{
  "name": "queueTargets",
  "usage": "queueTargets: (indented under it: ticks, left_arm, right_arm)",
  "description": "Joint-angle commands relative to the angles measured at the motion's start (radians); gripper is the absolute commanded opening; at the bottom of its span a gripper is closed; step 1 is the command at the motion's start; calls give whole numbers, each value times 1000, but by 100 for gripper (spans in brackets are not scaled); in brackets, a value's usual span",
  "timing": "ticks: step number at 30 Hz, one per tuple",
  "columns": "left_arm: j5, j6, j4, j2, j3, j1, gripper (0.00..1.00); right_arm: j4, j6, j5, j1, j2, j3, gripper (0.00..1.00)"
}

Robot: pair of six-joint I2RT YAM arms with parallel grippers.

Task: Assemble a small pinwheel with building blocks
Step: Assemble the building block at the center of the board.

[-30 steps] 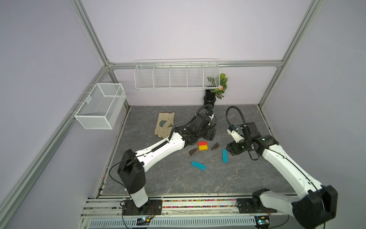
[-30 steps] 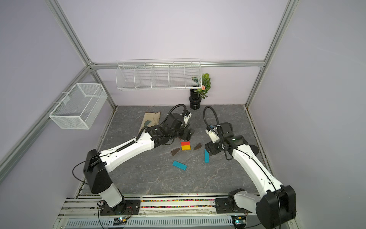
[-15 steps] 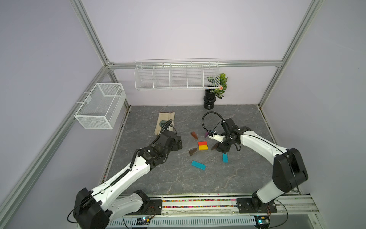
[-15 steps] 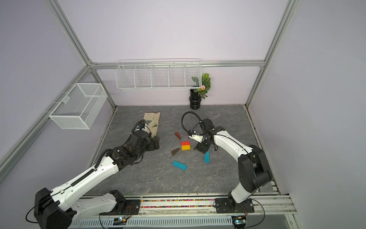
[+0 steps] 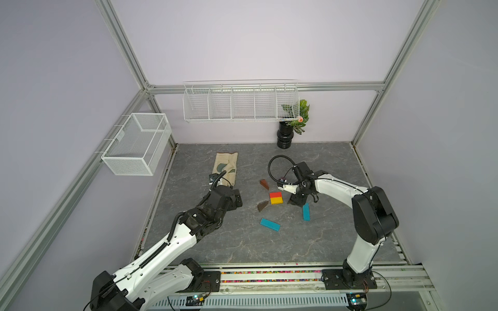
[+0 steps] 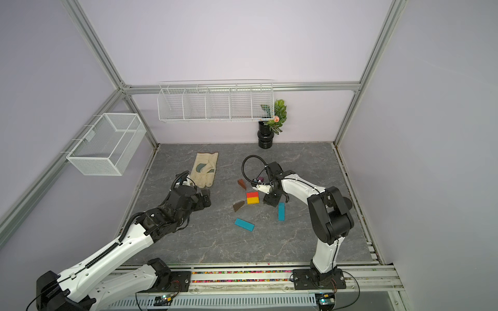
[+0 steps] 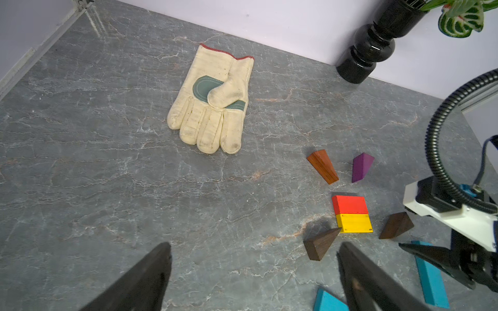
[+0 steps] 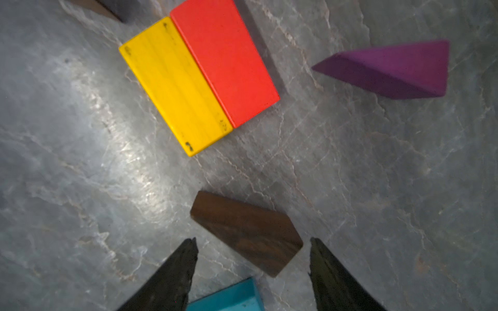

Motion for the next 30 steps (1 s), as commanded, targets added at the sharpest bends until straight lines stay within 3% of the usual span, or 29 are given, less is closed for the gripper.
queueTargets:
  ticks: [1,13,30]
  left_arm:
    - [20,-30,3,25,-1,-2,98]
    - [54,-49,40,62,-4,-2,98]
    - [61,-64,38,75,-16,-2,99]
  right_arm:
    - [11,21,-1,8,35,30,64]
    - [20,81,-21,19,43,-9,47]
    - [33,83,-18,29,15,-13,51]
